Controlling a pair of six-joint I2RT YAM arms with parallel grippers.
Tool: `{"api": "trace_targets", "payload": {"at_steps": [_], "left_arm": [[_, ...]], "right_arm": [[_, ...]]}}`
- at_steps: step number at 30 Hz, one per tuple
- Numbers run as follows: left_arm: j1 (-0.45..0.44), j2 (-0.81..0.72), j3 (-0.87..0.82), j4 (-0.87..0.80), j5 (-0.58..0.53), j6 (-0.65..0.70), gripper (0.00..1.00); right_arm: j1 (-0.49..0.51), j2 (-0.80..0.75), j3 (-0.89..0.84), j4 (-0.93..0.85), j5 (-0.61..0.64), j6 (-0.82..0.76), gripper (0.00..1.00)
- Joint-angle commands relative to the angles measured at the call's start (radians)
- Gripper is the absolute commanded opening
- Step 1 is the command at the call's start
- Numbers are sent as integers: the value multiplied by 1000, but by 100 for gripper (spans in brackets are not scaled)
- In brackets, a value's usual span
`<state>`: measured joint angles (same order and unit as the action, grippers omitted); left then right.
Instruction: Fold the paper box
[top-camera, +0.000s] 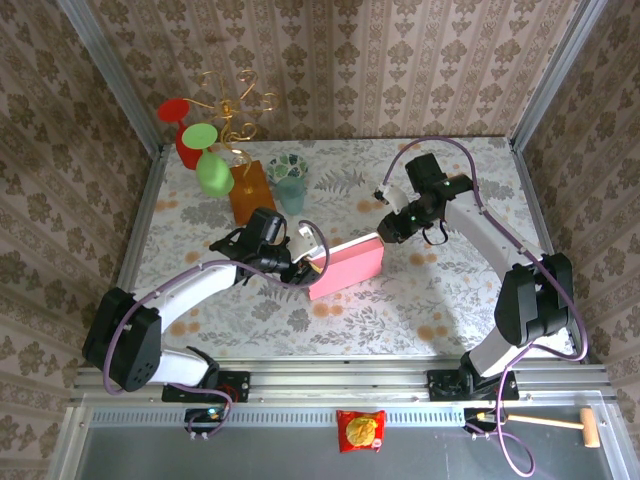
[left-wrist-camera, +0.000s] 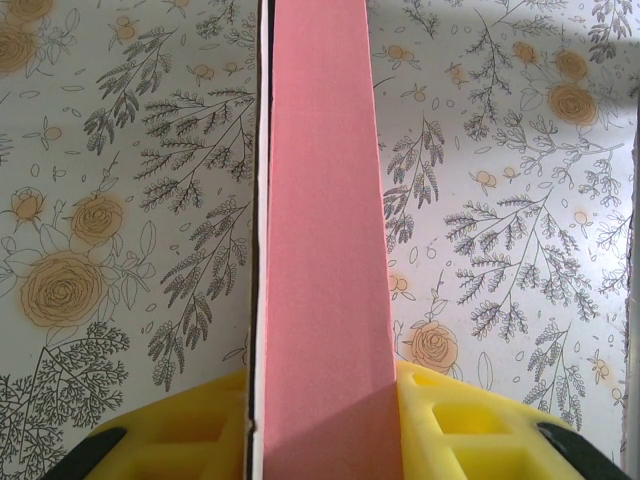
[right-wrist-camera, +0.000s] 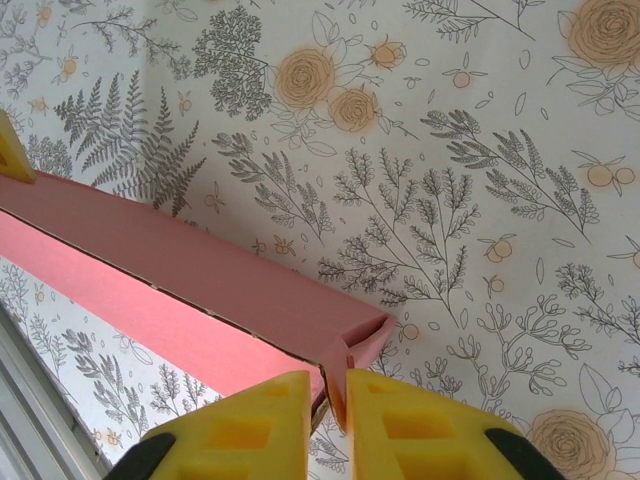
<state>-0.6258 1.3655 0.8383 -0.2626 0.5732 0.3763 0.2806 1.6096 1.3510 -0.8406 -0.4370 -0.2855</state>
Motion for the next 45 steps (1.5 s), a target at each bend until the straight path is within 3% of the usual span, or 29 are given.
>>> {"api": "trace_targets", "payload": {"at_steps": [1,10,21,35,45], "left_arm": [[6,-11,25,-18,28,13,32],[6,-6,31,-17,11,3,30],[-3,-15,14,19,-67,-55,24],[-8,-17,20,28,-90,-59,25],[-8,-22,27,16,-96,-47,29]], "right_arm": [[5,-20,-6,-3,19,-9,14],[16,-36,-2,-6,51,10,0],[82,-125,-86,49,143,188,0],[105,-211,-256,239,175,420,0],[126,-289,-369,338,219,437,0]]}}
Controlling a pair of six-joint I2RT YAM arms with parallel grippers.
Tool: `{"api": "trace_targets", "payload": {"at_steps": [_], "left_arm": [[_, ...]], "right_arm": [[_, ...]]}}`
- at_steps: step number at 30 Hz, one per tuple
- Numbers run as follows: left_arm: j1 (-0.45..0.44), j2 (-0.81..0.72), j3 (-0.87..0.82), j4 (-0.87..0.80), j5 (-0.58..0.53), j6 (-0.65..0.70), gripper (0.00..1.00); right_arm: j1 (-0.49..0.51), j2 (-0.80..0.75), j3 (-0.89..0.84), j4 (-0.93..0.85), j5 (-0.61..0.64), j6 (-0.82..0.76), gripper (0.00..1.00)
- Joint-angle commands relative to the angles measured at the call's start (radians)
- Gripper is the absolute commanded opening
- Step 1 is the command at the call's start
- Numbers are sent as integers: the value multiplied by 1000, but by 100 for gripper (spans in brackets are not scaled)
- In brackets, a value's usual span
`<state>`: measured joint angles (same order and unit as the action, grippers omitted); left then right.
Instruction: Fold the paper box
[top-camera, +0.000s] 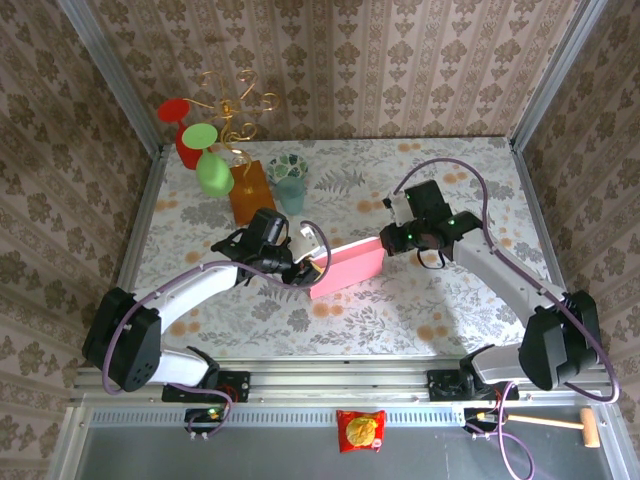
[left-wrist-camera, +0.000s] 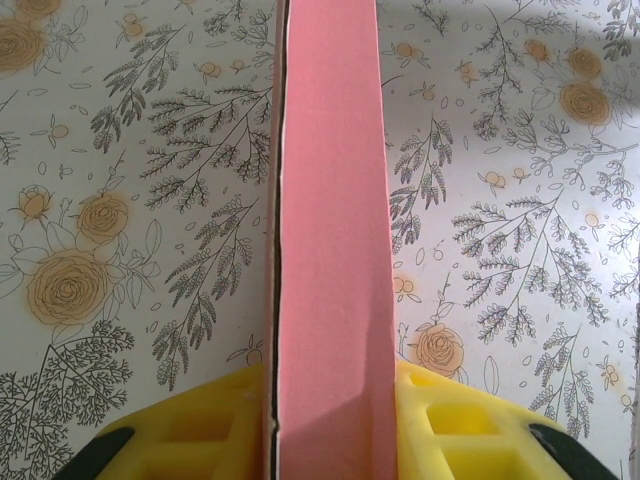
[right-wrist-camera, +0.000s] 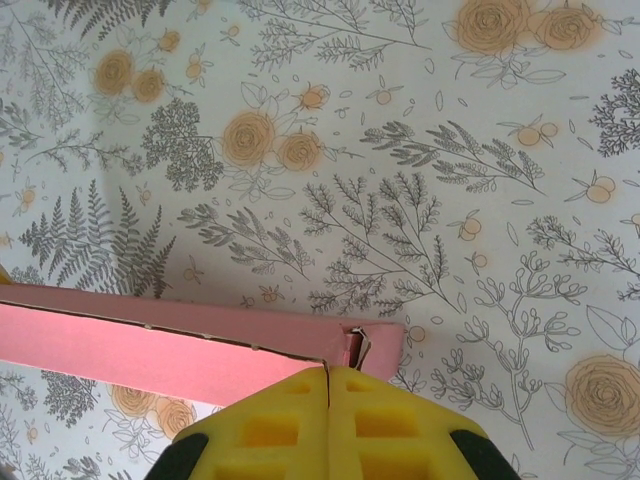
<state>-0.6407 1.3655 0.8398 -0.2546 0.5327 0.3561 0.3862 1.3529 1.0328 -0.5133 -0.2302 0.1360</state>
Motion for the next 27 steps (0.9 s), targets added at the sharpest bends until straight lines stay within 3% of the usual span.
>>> {"api": "trace_targets", "payload": {"at_steps": [1,9,17,21,23,24,27], "left_arm": [[7,-23,25,8,-57,-29,31],[3,-102,13,39,-84,-107,52],[3,-265,-25,76,-128,-332,58],[23,-363,-18,32,-222,-474,52],[60,-387,-1,-26,-228,-552,41],[93,-383,16,-76,-222,-595,33],[165,-335,64,-205,-102,-665,25]], "right_arm": [[24,-39,-66,21,18,16,0],[56,-95,-126,75,89,22,0],[67,-80,-103,68,117,33,0],[80,-73,-96,71,126,37,0],[84,-72,-94,71,132,38,0],[85,-72,-92,71,135,39,0],[86,-71,-90,69,140,39,0]]}}
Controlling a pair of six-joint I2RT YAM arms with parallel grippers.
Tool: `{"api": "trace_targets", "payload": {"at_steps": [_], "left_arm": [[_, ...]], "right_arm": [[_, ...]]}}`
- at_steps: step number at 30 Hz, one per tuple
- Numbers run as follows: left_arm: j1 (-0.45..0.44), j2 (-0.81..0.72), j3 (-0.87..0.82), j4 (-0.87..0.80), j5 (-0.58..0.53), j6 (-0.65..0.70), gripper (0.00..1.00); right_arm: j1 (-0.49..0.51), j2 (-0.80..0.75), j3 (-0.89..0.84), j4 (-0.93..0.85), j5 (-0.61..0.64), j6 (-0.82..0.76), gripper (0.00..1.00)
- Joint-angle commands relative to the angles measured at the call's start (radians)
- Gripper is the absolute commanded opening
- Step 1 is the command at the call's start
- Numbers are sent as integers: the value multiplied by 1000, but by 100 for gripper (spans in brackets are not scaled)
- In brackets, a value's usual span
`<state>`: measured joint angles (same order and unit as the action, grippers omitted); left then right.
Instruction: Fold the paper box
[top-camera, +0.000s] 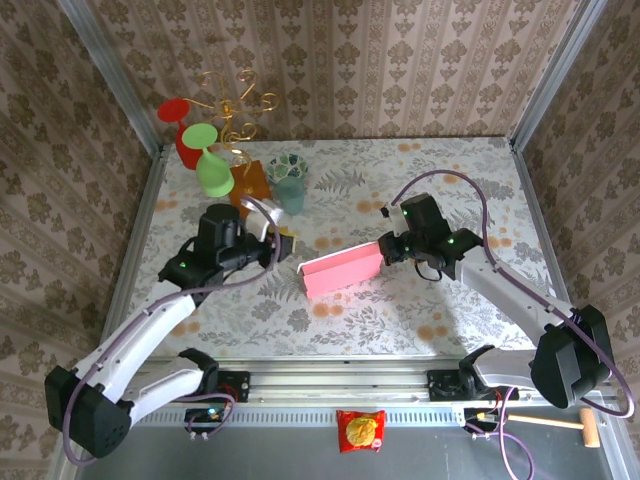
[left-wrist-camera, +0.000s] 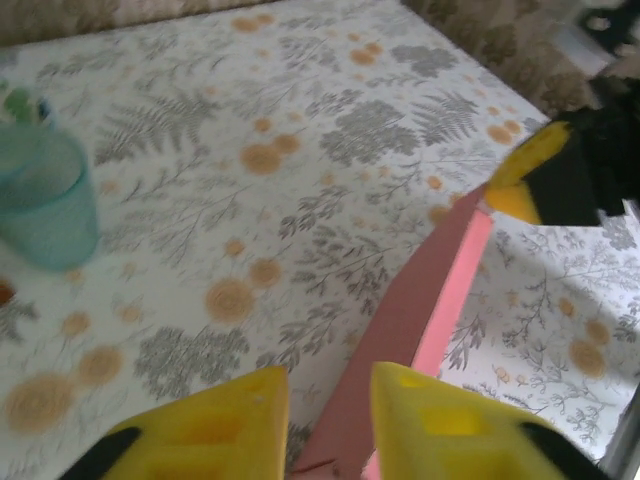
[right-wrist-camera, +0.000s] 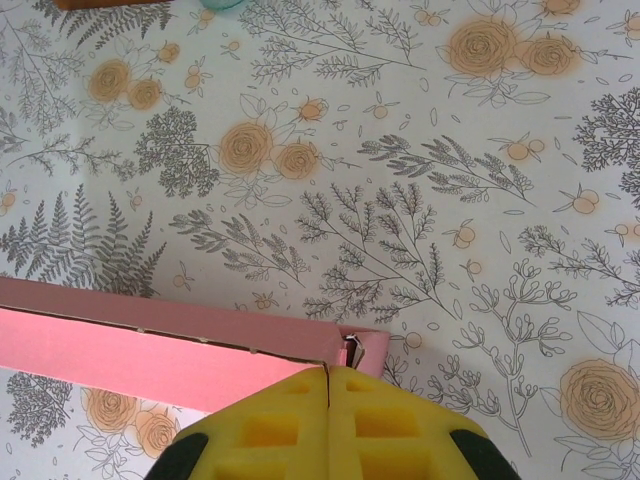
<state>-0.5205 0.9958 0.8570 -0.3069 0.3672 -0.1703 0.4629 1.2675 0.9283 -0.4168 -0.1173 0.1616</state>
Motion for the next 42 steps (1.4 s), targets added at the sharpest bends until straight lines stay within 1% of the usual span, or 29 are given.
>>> {"api": "trace_targets", "payload": {"at_steps": [1,4,6,9,12,15,22,26,29,37,42], "left_arm": [[48,54,63,-194,85,-134,25],[29,109,106,-307,110,-111,25],[-4,131,127,-353,92,-111,25],[-65,135,137,-369,44,-143,24],[-99,124,130,-355,15,-188,25],[-129,127,120,-336,-2,-202,25],[-161,176,136,-348,-30,-175,24],[-177,204,163,-381,-85,-148,24],[-184,198,166,-380,-118,-138,25],[-196,157,177,-383,-157,-123,29],[-193,198,168,-402,-163,-99,29]], "right_arm": [[10,16,16,-30,26,13,0],[10,20,14,-33,26,16,0],[10,17,13,-31,25,19,0],[10,19,16,-36,27,18,0],[10,20,19,-39,28,17,0],[10,19,18,-42,31,18,0],[10,23,23,-47,33,16,0],[9,23,23,-49,32,16,0],[10,24,23,-48,31,16,0],[10,23,22,-50,30,15,0],[9,27,24,-49,27,15,0]]}}
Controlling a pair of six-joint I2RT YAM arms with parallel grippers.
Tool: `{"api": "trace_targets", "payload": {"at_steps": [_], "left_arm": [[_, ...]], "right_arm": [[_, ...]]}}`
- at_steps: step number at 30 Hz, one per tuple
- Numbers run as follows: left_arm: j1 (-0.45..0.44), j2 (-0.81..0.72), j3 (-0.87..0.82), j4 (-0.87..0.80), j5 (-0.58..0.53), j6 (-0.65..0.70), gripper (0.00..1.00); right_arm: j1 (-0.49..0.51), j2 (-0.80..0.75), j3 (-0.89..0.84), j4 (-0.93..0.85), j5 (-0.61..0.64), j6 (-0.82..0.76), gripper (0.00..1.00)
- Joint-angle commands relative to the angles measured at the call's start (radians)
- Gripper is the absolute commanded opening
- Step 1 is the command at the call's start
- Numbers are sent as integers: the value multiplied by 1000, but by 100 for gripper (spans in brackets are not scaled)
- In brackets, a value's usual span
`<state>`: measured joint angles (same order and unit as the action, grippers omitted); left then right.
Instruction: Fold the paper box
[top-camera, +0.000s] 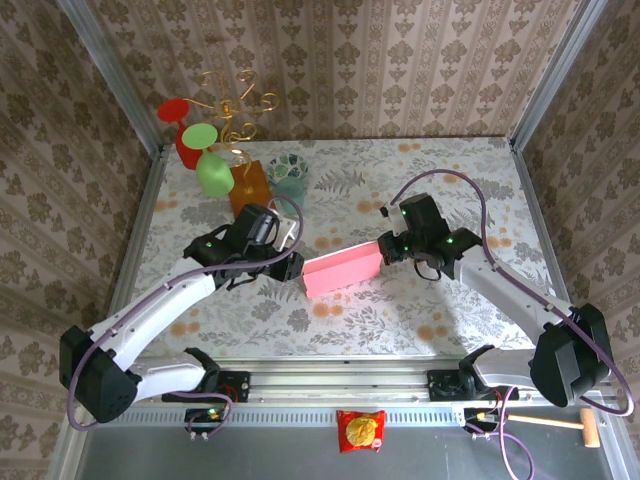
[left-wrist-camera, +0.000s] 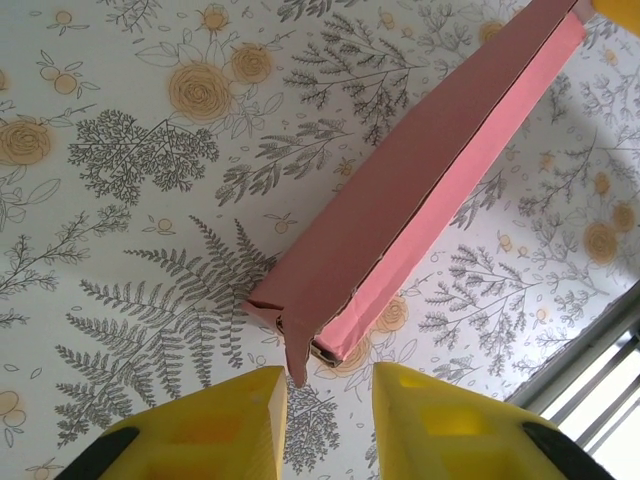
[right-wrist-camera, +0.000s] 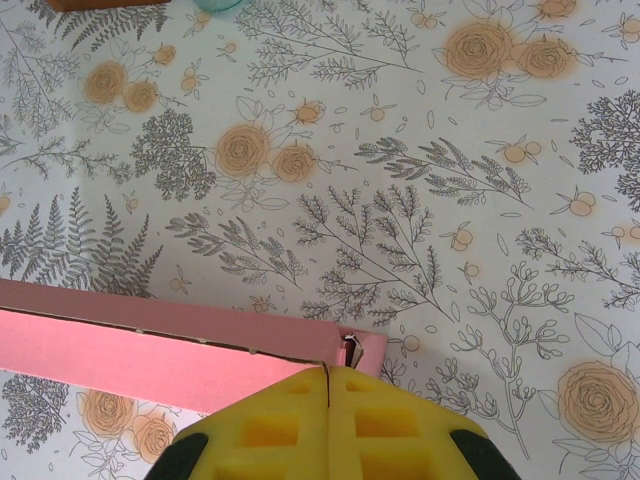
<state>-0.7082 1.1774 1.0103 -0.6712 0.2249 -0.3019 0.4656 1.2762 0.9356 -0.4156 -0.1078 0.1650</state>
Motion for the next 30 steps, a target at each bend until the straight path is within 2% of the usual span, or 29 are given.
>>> {"api": "trace_targets", "payload": {"at_steps": [1,10,17,24,30], "left_arm": [[-7,24,12,-30,-22,33,28],[-6,86,29,30,-27,20,21],[-8,92,23,35,-20,8,17],[-7,108,38,27,-6,-13,8],[-9,110,40,24,-7,-36,5]], "right_arm": [[7,20,18,-50,18,11,0],[7,14,11,-50,17,14,0],[7,19,15,-45,13,15,0],[7,21,13,-40,12,16,0],[7,20,12,-40,10,19,0]]}}
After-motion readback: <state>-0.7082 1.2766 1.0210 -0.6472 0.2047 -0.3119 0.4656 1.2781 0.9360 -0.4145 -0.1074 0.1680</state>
